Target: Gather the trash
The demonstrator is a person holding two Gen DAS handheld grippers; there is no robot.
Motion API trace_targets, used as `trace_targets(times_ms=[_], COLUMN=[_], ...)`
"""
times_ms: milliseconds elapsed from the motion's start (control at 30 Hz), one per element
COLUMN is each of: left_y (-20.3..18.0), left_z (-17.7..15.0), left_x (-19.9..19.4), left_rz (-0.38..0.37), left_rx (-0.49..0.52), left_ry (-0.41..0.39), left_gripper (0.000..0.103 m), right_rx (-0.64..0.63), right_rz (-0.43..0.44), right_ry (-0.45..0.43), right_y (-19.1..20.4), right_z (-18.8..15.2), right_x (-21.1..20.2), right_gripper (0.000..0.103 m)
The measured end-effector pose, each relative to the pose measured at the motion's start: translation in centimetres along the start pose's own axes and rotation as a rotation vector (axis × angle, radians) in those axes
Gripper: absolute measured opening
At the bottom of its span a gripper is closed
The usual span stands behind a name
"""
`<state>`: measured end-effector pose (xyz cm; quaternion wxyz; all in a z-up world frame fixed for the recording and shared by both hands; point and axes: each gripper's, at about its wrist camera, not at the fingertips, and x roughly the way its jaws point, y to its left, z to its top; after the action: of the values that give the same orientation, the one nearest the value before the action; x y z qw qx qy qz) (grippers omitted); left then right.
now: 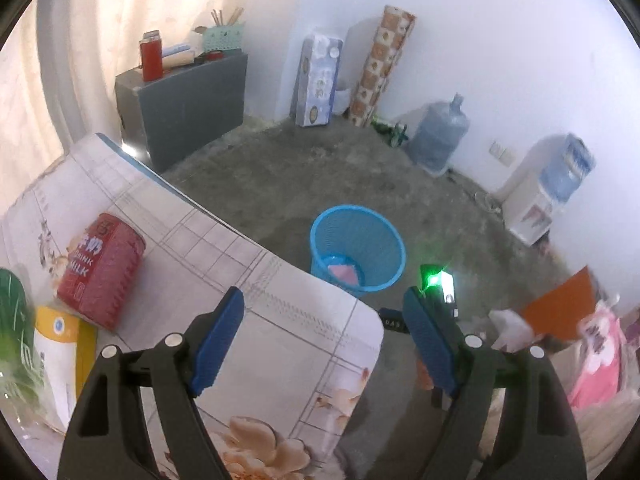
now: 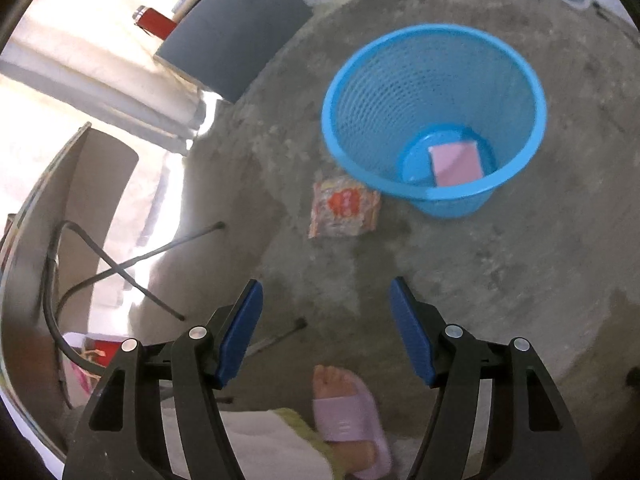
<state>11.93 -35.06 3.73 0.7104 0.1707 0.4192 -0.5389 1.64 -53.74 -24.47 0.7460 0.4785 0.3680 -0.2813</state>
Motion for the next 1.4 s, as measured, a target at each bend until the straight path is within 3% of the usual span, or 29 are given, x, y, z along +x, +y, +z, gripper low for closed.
trace_targets(times_ms=[200, 400, 500, 567, 633, 767, 800, 833, 900, 1000, 1067, 1167, 1200, 1333, 1400], left_y=[-0.8, -1.2, -1.6, -2.0, -2.3, -2.1, -1.2, -0.2, 1.5, 2.5, 3.2, 4.2, 4.4, 6.4, 7.1], left_z=[3.0, 7.2, 8.8, 9.3, 9.7, 9.5, 9.0, 8.2, 6.8, 3.9, 3.1, 2.3, 1.4, -5.0, -7.1], left_x=[2.9, 8.9, 13.8, 18.1, 22.1, 30.5, 33.3, 36.4, 40.2, 42.4, 44.0, 46.7, 47.4, 49.4, 50.4], left_rz=[-0.012, -0.013, -0.048, -0.012, 0.069, 0.144, 0.180, 0.227, 0.260, 0.226, 0.184, 0.167, 0.169, 0.164, 0.149], left_rx=[0.047, 0.180, 0.344, 0.485, 0.608, 0.846, 0.893, 0.925, 0.969, 1.262, 1.269, 1.284, 1.354, 1.847, 1.958], left_ry=[0.055, 0.216, 0.379, 0.490, 0.532, 0.583, 0.619, 0.757, 0.930, 0.915, 0.975, 0.962, 0.962, 0.965, 0.914], left_gripper=[0.079, 0.082, 0.088, 0.088, 0.088, 0.088, 0.089, 0.089, 0.089, 0.089, 0.089, 0.089, 0.089, 0.089, 0.089], right_rx=[0.103, 0.204, 0.235, 0.238, 0.234, 0.252, 0.268, 0.278, 0.294, 0.336, 0.356, 0.389, 0.399, 0.440, 0.459], right_rz=[0.017, -0.038, -0.049, -0.057, -0.068, -0.106, -0.122, -0.139, -0.153, -0.163, -0.164, -0.178, -0.175, -0.196, -0.203], right_ry=[-0.019, -0.117, -0.201, -0.244, -0.268, -0.311, -0.318, -0.320, -0.315, -0.282, -0.262, -0.224, -0.215, -0.179, -0.167], right_y=[-1.2, -3.3, -4.1, -4.4, -4.8, -6.3, -6.9, -7.5, -8.7, -10.9, -12.1, -14.2, -14.9, -17.1, -17.7], right_z=[-2.0, -3.7, -3.7, -3.6, -3.4, -3.7, -3.8, -3.9, -4.3, -4.1, -4.1, -4.4, -4.5, -5.3, -5.8], right_x=[-1.7, -7.4, -10.7, -12.0, -12.8, -13.3, -13.1, -12.8, -12.5, -10.8, -10.1, -8.3, -8.1, -6.4, -5.7], right_gripper=[0.063, 0.063, 0.069, 0.069, 0.070, 0.070, 0.070, 0.070, 0.070, 0.070, 0.070, 0.070, 0.070, 0.070, 0.070])
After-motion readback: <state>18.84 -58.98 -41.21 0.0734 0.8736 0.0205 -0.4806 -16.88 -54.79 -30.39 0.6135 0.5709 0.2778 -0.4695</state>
